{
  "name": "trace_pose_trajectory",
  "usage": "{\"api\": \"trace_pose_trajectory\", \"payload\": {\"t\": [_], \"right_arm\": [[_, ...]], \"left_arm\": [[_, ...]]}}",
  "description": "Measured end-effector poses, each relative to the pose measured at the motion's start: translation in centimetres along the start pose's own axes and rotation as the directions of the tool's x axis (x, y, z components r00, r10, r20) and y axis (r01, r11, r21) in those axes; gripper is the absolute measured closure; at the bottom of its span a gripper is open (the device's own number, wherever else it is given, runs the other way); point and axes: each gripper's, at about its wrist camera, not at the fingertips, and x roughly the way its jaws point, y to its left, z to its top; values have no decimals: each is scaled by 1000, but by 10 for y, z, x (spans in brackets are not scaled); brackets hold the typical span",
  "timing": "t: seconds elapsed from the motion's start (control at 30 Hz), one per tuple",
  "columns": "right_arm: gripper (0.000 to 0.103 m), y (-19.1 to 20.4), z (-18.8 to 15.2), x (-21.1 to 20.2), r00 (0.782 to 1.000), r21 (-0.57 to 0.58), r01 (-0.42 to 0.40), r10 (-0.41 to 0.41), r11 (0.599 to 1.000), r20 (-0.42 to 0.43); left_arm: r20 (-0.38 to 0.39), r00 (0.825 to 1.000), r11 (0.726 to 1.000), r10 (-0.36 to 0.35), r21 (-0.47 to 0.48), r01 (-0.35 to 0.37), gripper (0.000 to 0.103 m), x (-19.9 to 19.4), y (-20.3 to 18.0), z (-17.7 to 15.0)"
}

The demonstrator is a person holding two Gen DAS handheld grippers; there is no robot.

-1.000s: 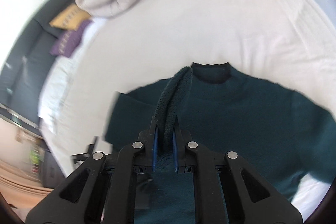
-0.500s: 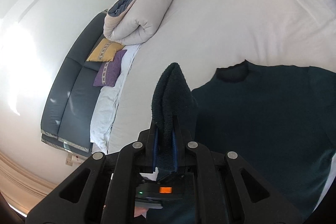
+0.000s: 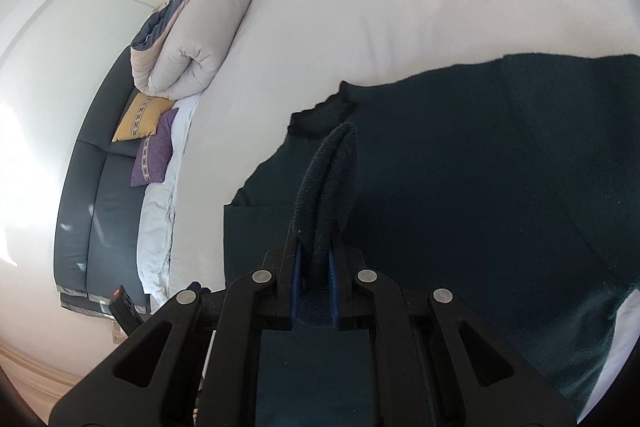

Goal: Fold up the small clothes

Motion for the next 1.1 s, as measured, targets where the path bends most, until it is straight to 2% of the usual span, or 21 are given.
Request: {"api": "trace_pose_trajectory", "payload": {"t": [0.07, 0.13, 0.17, 0.33, 0.6, 0.73, 0.9, 0.97, 1.1], "right_arm": [[93, -21, 3, 12, 1000, 23, 7, -7, 1000, -4], [93, -41, 7, 21, 1000, 33, 22, -22, 999, -1], [93, -49, 10, 26, 1000, 37, 29, -29, 999, 1], [93, -71, 20, 32, 998, 24, 64, -65, 998, 16], [93, -80, 20, 47, 992, -18, 127, -127, 992, 20], [93, -54, 24, 49, 983, -110, 179, -171, 978, 72], [93, -2, 33, 22, 978, -237, 135, -92, 962, 186], [93, -5, 35, 22, 979, -228, 134, -92, 964, 183], [93, -57, 35, 55, 977, -86, 203, -195, 975, 90]], "left_arm": [[10, 1000, 999, -12, 30, 11, 66, 9, -18, 7], [-13, 999, 999, -32, 35, 33, 77, 24, -31, 14], [-32, 999, 999, -42, 30, 43, 79, 35, -36, 16], [-87, 996, 1000, -15, 12, 16, 80, 79, -38, 14], [-32, 999, 1000, -21, 16, 22, 81, 76, -33, 1], [-8, 998, 997, -62, -41, 61, 81, 74, -21, -4], [23, 996, 993, -82, -80, 83, 83, 69, -13, -6], [33, 996, 993, -79, -88, 82, 84, 70, -12, -7], [45, 998, 997, -51, -62, 53, 84, 70, -19, -10]]}}
